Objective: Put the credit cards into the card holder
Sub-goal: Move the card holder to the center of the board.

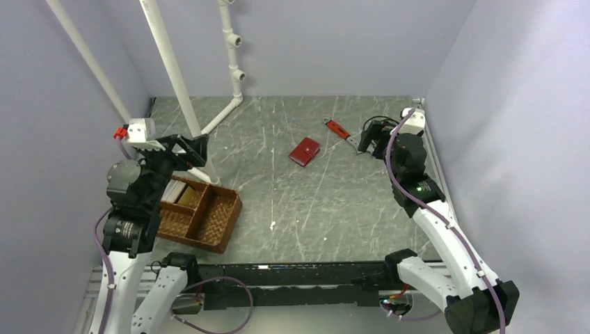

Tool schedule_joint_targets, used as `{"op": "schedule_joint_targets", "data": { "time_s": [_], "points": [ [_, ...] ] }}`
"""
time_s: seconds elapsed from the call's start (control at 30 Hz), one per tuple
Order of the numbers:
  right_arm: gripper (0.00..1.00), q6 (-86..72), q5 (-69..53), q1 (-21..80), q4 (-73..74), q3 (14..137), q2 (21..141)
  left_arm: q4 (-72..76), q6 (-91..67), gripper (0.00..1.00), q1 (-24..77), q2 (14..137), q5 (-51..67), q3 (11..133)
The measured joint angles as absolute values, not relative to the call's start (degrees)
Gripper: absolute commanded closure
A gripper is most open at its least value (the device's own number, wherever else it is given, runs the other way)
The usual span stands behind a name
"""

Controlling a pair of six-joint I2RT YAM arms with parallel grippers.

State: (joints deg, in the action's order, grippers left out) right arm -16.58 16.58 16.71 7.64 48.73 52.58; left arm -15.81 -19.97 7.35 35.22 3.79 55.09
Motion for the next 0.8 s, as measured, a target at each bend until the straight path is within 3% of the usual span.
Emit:
{"op": "schedule_joint_targets", "data": {
  "time_s": [0.2,0.47,0.63,0.7,0.8],
  "points": [
    [0.03,-20.6,16.4,17.1,8.1,50.3,57.0,-20.5,-18.6,0.01,7.4,31.9,8.7,55.1],
    [0.04,-34.8,7.8,19.2,7.4,59.2,82.6,-26.0,-17.7,0.01,7.4,33.5,25.7,54.9],
    [0.07,-44.1,7.9,23.4,13.6,76.2,105.1,-26.6,-19.8,0.02,7.8,37.0,37.2,51.6],
    [0.18,-47.0,9.8,25.3,16.4,82.5,110.7,-27.6,-20.8,0.05,9.7,38.8,38.7,49.7],
    [0.21,-50.7,12.3,28.0,20.6,90.4,117.2,-29.7,-22.3,0.07,17.1,41.1,36.2,47.4]
  ]
}}
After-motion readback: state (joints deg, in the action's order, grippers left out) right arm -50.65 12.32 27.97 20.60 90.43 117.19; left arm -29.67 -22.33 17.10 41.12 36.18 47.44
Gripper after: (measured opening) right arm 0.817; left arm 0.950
